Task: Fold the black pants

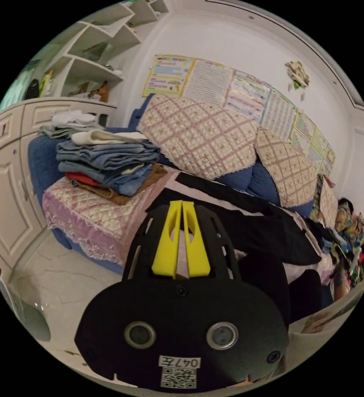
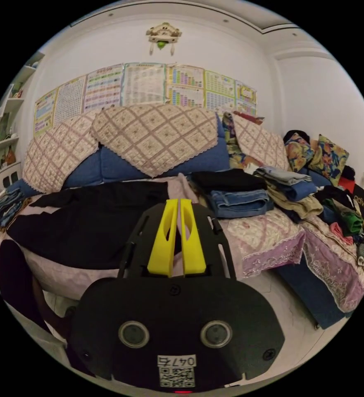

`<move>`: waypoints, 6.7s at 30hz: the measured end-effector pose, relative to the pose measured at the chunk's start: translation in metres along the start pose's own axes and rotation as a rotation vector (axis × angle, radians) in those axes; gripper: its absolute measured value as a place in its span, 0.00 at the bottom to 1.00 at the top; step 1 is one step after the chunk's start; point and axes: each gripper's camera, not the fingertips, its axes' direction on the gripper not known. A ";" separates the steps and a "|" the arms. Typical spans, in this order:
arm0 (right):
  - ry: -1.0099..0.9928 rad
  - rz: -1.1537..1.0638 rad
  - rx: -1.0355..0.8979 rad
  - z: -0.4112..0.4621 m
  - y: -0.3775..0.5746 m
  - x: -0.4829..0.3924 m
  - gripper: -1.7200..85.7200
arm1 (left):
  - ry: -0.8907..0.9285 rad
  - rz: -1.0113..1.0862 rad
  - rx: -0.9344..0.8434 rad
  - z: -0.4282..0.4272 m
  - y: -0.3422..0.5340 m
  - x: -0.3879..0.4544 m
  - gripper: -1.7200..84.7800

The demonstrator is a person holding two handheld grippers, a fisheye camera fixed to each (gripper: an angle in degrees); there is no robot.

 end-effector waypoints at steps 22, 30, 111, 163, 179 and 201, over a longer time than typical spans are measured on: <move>-0.170 -0.118 -0.128 0.096 -0.021 -0.099 0.01 | 0.000 0.440 -0.253 0.183 -0.011 0.300 0.01; -0.283 -0.385 -0.452 0.228 -0.161 -0.106 0.00 | -0.157 0.600 -0.273 0.232 0.006 0.338 0.01; -0.315 -0.175 -0.315 0.213 -0.209 -0.063 0.04 | -0.087 0.224 -0.394 0.318 0.001 0.064 0.01; -0.394 -0.362 -0.238 0.141 -0.322 -0.135 0.06 | -0.140 0.256 -0.164 0.165 -0.005 0.256 0.01; -0.474 -0.371 -0.697 0.336 -0.412 -0.137 0.04 | -0.250 0.298 -0.097 0.254 0.012 0.259 0.01; -0.964 -0.533 -0.152 -0.013 -0.314 -0.052 0.01 | 0.427 -0.475 -0.254 0.521 -0.082 -0.077 0.12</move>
